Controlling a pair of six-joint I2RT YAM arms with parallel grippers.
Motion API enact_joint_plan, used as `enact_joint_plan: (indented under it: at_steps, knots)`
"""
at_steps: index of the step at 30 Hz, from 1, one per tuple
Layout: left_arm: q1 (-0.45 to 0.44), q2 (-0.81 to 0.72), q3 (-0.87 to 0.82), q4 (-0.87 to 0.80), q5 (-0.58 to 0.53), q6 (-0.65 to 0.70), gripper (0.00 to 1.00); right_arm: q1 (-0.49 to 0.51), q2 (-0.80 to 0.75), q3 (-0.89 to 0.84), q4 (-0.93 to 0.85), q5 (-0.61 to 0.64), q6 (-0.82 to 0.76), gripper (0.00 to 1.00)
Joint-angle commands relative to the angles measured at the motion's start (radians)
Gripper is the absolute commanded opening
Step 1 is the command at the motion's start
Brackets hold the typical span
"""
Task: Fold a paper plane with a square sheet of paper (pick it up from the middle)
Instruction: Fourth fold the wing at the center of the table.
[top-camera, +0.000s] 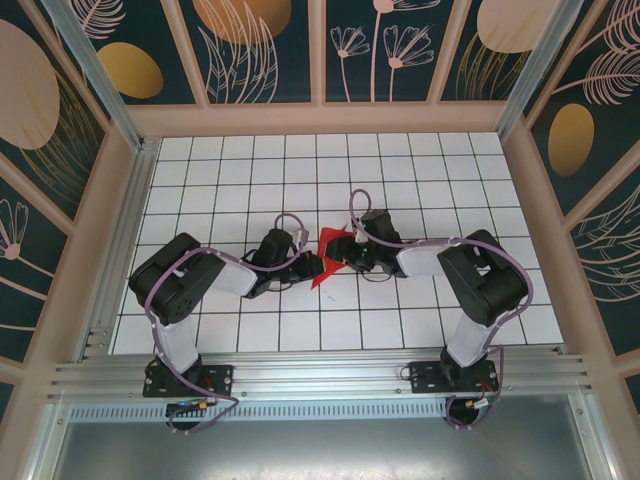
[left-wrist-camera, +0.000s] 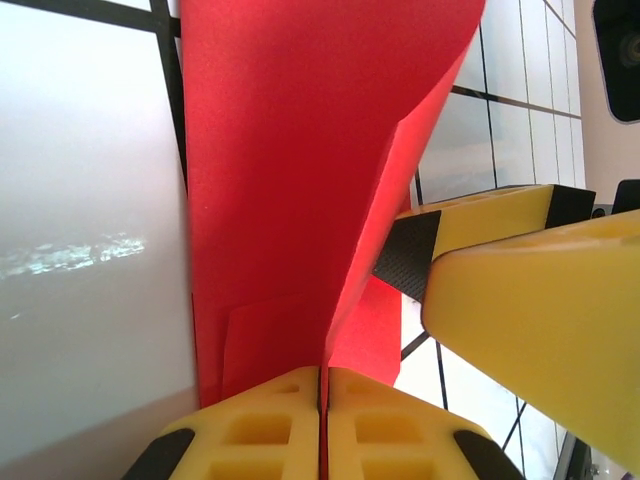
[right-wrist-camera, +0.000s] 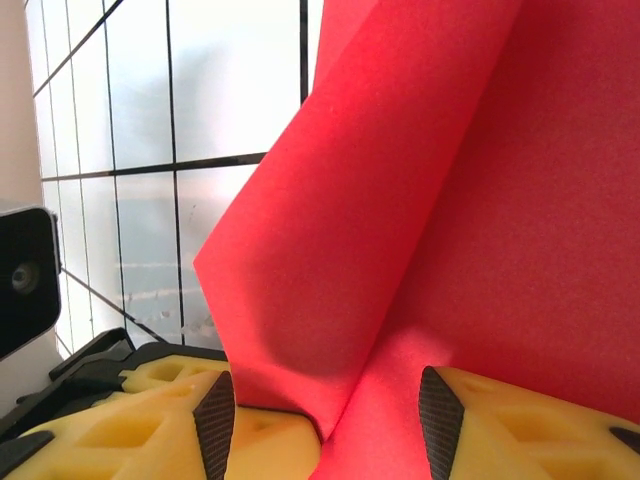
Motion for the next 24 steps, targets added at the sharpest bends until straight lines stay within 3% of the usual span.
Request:
enact_joint_plan:
  at_steps: [1,5,9,24]
  knots:
    - [0.005,0.021,-0.023,0.008,0.021,-0.012,0.09,-0.015,-0.032,-0.041,-0.116,0.011,-0.054,0.54]
    - [0.005,0.024,-0.024,-0.004,0.022,-0.003,0.08,-0.016,-0.106,0.004,-0.19,0.061,-0.068,0.46]
    - [0.005,0.031,-0.022,-0.002,0.026,-0.004,0.07,-0.016,-0.142,0.028,-0.241,0.116,-0.078,0.44]
    - [0.006,0.031,-0.022,0.001,0.031,-0.006,0.07,0.026,0.023,0.137,-0.26,0.098,-0.082,0.42]
